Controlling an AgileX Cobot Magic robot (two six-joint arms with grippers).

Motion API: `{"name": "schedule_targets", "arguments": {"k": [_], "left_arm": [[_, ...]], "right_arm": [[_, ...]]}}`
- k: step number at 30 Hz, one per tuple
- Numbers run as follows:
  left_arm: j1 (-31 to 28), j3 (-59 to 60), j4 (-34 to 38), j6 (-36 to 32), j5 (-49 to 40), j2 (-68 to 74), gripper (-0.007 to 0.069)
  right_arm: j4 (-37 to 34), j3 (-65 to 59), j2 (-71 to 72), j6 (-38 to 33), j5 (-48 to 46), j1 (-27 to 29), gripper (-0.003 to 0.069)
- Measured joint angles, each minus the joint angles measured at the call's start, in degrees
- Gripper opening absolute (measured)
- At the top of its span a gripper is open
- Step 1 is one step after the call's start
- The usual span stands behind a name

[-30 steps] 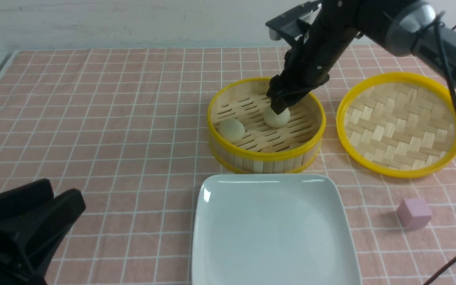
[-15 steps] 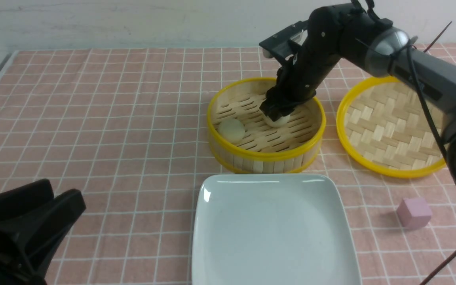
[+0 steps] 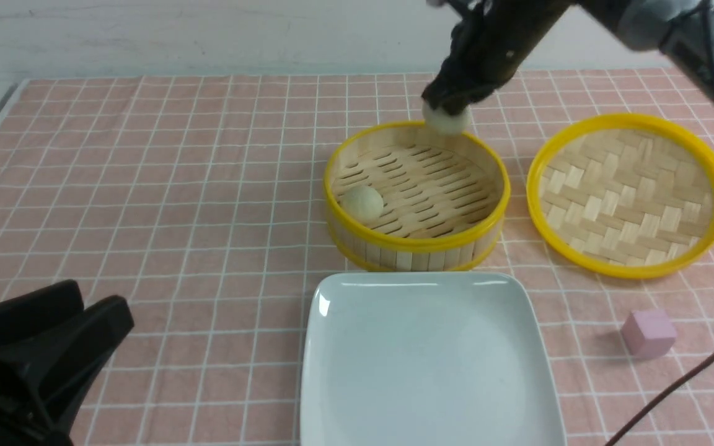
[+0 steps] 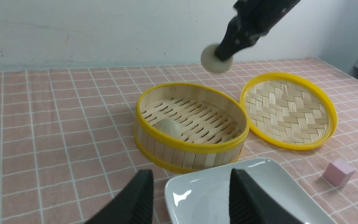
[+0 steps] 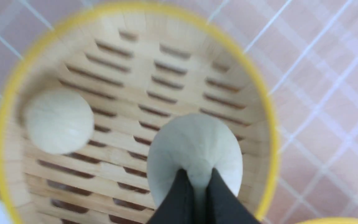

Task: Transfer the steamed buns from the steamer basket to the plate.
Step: Use the right arm to put the steamed stuffed bun into the plate

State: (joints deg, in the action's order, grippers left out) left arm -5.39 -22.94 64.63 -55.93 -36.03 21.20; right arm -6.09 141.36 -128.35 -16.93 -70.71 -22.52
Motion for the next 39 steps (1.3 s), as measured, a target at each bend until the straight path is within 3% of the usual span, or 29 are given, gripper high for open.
{"name": "schedule_targets", "arguments": {"k": [6,10,13,18,23,30,39], "left_arm": [[0.00,0.00,0.00,0.00,0.17,0.00,0.0359],[0.00,0.00,0.00,0.00,0.85,0.00,0.0359],[0.00,0.00,0.00,-0.05,1.91,0.00,0.0359],[0.00,0.00,0.59,-0.05,2.15,0.62,0.0359],[0.00,-0.07,6.38,-0.70,2.21,7.51,0.0359],[0.00,-7.94,9.06,-9.21,-5.47,24.82,0.0359],[0.00,-20.68,8.07,-10.60,-12.73,40.39,0.0359]], "right_arm": [[-0.98,-1.28,8.63,5.70,-1.05,0.38,0.0024],[-5.50,-8.07,14.36,7.66,-1.26,0.51,0.0024],[-9.63,-20.47,22.58,8.90,-1.27,0.51,0.0024],[-10.27,-42.40,31.36,5.64,-1.09,-0.44,0.0024],[-11.34,-57.71,31.10,1.43,3.56,-3.03,0.0024],[-10.32,-62.34,26.73,-5.33,13.60,-6.96,0.0024],[-4.48,-62.45,21.96,-6.17,16.93,-7.06,0.0041]]}}
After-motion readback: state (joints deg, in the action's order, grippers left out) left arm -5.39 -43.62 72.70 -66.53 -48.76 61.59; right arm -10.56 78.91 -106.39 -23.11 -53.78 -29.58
